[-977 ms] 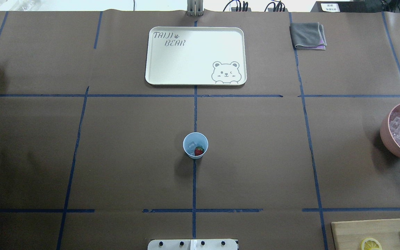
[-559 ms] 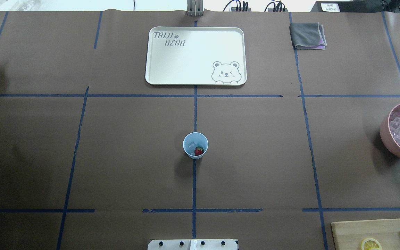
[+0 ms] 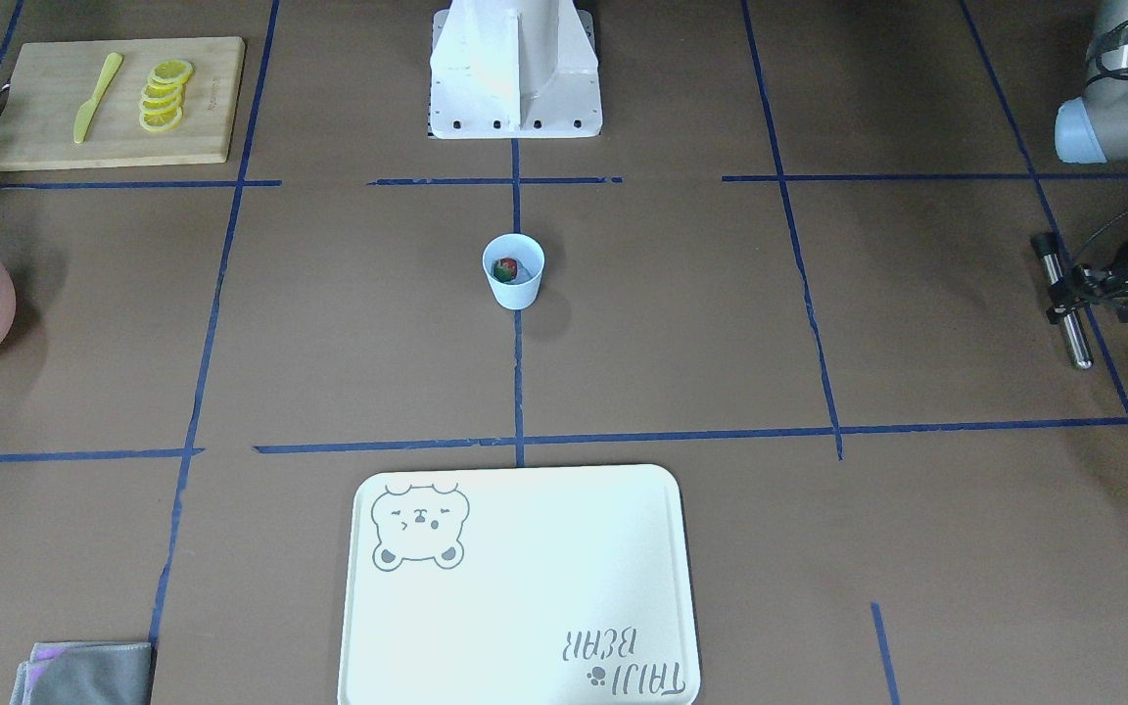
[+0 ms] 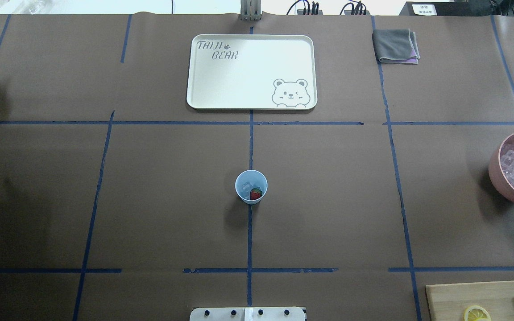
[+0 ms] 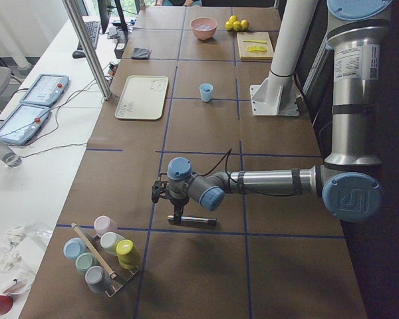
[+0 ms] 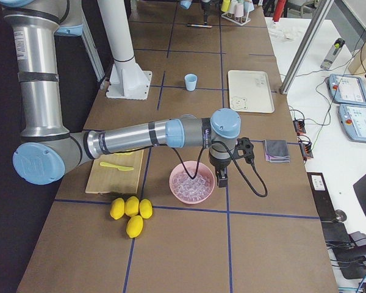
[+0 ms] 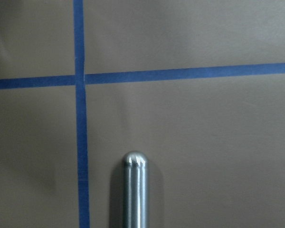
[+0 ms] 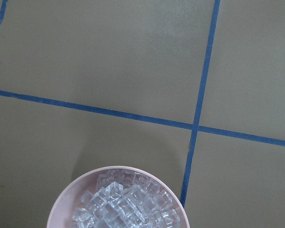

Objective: Mash ice and strawberries in cup
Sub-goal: 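Lower the left gripper onto the steel rod and grasp it, then lift the steel rod upright with the left gripper, then carry the rod over the cup and lower its tip inside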

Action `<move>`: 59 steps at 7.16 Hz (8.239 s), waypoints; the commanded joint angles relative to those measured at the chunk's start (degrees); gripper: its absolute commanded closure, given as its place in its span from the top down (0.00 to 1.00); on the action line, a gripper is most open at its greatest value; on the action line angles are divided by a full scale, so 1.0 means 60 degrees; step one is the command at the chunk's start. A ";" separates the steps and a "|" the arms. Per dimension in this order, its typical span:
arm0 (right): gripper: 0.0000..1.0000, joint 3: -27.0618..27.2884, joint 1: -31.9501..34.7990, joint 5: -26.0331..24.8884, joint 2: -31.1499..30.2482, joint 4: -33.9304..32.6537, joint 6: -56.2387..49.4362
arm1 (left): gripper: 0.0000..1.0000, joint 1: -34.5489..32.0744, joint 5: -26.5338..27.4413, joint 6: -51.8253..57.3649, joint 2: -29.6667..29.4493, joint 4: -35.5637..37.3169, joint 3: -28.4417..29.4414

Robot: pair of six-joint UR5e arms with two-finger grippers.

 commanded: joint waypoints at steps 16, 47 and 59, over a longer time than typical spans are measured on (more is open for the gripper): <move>0.99 0.0132 0.0157 0.0013 0.0045 0.0015 0.0012 | 1.00 0.0043 -0.0352 -0.0244 -0.0367 -0.1060 0.1235; 0.99 0.0410 0.0230 -0.0119 -0.0028 -0.0073 0.0027 | 0.00 0.2701 0.5289 -0.2890 -0.3648 -0.1521 -0.5443; 0.99 0.0146 0.0215 -0.0251 -0.0072 -0.0044 0.0026 | 0.00 0.8363 1.1865 -0.1548 -0.5332 -0.7066 -0.2312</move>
